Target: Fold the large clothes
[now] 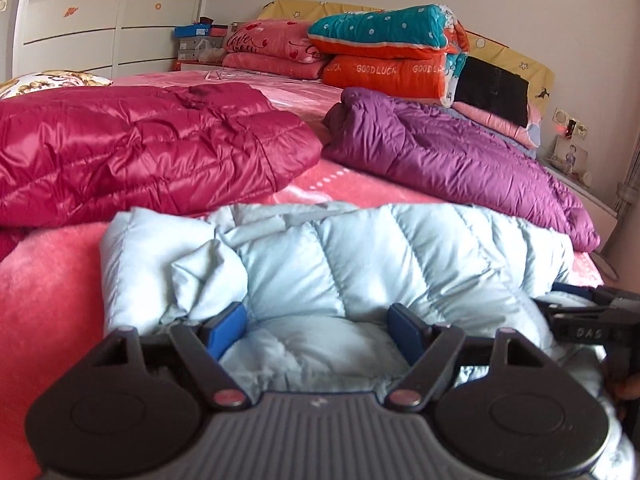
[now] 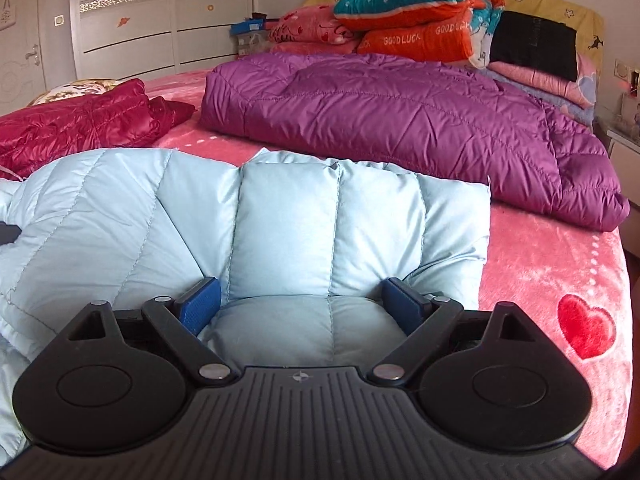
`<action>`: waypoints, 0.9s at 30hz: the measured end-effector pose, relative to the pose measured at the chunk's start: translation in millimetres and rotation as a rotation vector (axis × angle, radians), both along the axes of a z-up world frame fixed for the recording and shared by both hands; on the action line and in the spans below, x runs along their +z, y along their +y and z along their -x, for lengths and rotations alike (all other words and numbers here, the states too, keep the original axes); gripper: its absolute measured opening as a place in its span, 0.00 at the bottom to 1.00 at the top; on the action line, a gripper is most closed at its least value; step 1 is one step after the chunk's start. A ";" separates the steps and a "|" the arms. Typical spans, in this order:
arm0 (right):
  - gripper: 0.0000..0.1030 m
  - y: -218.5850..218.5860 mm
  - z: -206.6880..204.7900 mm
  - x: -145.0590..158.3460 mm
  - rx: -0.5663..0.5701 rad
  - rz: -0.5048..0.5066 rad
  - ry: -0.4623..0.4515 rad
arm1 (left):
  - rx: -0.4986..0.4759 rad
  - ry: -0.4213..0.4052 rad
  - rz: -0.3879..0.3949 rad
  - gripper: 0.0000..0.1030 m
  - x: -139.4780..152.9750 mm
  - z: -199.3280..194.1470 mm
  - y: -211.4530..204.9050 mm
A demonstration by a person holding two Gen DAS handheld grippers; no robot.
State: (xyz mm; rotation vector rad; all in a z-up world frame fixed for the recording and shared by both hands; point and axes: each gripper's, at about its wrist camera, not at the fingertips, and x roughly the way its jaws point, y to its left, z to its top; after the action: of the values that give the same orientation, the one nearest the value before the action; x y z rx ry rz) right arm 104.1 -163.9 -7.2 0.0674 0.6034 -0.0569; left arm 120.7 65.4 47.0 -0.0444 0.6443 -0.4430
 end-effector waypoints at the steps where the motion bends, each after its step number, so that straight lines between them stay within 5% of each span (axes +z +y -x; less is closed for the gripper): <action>1: 1.00 -0.8 -1.1 -0.4 0.001 -0.001 0.000 | 0.001 -0.006 -0.002 0.76 -1.9 0.6 -0.5; 9: 1.00 4.1 -4.8 -4.6 -0.003 0.018 -0.003 | 0.015 -0.049 -0.001 0.77 -3.7 5.7 -2.6; 18: 1.00 0.0 30.8 28.5 -0.080 0.002 -0.038 | -0.043 -0.143 -0.017 0.78 36.8 54.1 -10.6; 22: 1.00 -11.3 67.9 47.4 -0.142 -0.108 -0.080 | -0.099 -0.126 -0.022 0.80 42.2 76.7 -21.5; 27: 1.00 -4.7 98.5 39.0 -0.129 -0.129 0.021 | -0.177 -0.064 -0.053 0.80 30.9 107.2 -38.2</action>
State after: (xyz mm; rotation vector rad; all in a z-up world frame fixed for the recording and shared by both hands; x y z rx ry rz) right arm 5.6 -168.6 31.8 0.2311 0.6231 -0.1439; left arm 13.5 27.2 77.9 0.0772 0.5988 -0.5955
